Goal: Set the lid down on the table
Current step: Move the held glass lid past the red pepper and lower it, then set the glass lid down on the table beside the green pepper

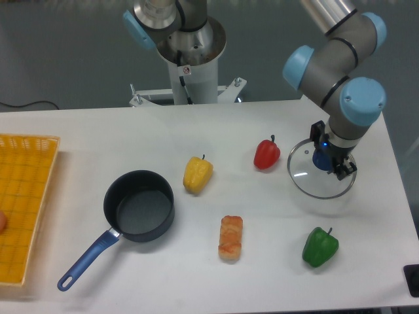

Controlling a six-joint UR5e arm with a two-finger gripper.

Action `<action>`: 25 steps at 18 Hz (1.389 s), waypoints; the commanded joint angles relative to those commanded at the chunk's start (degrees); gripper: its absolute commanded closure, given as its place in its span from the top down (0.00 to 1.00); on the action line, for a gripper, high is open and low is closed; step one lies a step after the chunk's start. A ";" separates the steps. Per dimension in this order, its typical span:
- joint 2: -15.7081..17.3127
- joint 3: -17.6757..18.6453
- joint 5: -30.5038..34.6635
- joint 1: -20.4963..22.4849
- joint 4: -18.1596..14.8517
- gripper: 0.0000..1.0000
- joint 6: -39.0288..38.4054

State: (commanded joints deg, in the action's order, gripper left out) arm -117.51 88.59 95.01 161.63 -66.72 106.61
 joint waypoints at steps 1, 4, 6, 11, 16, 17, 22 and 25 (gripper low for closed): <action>-0.35 -0.09 -0.09 0.09 0.62 0.48 0.09; -1.23 -0.09 -0.09 0.52 1.50 0.48 1.14; -1.58 0.09 0.00 0.62 2.11 0.48 1.14; -2.20 -0.09 0.00 0.97 2.47 0.48 1.67; -3.43 -0.09 0.00 1.05 4.14 0.48 1.93; -3.52 -0.09 0.00 1.05 4.22 0.48 1.93; -4.13 -0.09 0.00 1.05 5.02 0.48 1.93; -4.75 -0.09 0.00 1.05 5.19 0.48 1.93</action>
State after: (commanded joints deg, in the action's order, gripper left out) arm -122.25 88.51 95.01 162.69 -61.52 108.54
